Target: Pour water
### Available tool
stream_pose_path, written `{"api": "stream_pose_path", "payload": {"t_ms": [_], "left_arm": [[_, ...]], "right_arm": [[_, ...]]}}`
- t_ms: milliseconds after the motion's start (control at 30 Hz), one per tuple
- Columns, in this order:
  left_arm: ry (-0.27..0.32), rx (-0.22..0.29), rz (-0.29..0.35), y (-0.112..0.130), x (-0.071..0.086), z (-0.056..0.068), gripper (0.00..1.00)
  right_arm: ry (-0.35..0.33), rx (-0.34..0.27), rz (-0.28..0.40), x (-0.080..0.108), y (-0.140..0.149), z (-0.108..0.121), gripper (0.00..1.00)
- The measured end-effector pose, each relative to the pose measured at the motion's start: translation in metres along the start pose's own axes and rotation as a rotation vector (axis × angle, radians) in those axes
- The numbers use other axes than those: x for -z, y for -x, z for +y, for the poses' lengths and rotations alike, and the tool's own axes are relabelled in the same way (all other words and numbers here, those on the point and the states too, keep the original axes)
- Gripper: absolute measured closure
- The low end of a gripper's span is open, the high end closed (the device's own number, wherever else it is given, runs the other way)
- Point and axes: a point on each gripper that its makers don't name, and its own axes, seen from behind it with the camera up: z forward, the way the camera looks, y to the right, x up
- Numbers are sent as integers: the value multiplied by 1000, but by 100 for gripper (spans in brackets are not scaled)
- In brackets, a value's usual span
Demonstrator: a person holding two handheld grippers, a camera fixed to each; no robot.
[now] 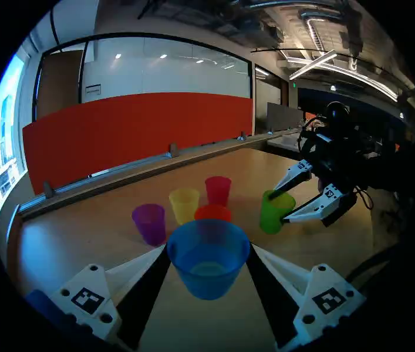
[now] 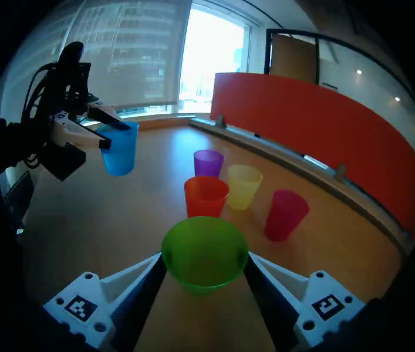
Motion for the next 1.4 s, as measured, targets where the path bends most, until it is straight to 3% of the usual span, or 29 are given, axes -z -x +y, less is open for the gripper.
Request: {"api": "stream_pose_path", "payload": {"t_ms": [767, 1400], "left_arm": [[-4, -4, 29, -10, 8, 6, 13], [-4, 6, 64, -20, 16, 8, 13]], "right_arm": [[2, -30, 195, 14, -62, -13, 8], [12, -34, 312, 21, -99, -21, 8]]}}
